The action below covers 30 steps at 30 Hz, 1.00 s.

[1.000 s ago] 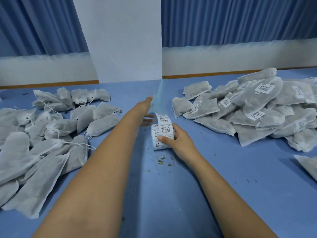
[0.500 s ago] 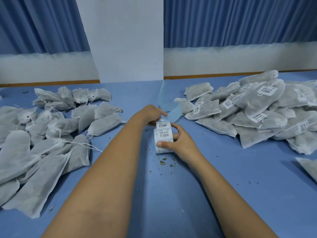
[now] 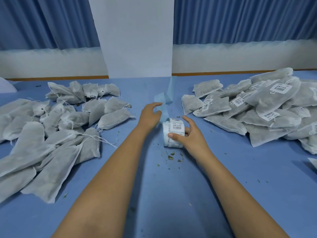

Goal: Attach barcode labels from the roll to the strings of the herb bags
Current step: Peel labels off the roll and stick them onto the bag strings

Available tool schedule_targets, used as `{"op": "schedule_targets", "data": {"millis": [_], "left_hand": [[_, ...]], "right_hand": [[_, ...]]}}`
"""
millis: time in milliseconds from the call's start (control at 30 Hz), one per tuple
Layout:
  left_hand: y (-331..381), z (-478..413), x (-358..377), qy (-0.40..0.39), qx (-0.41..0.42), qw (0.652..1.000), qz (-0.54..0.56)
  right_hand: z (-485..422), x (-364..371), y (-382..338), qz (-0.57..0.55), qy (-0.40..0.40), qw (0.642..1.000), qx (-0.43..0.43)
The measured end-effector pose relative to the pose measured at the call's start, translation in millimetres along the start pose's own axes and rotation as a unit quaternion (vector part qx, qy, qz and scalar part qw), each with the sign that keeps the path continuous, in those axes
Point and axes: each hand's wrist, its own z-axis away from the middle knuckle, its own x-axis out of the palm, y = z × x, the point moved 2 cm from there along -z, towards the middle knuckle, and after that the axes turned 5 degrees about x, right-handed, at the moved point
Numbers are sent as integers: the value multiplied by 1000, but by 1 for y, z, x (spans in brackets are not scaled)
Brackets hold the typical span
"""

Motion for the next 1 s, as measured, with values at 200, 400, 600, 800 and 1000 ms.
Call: {"op": "schedule_targets", "data": {"millis": [200, 400, 600, 800, 1000], "left_hand": [[-38, 43, -43, 146, 16, 953, -266], [-65, 54, -79, 39, -65, 906, -418], [-64, 37, -80, 72, -123, 882, -448], [-68, 28, -85, 53, -114, 853, -506], [-22, 48, -72, 249, 0, 967, 62]], "right_hand": [[10, 1, -6, 153, 108, 981, -44], [20, 5, -16, 229, 154, 949, -152], [22, 5, -24, 229, 144, 935, -231], [31, 29, -52, 280, 144, 868, -384], [45, 78, -43, 192, 33, 909, -369]]}}
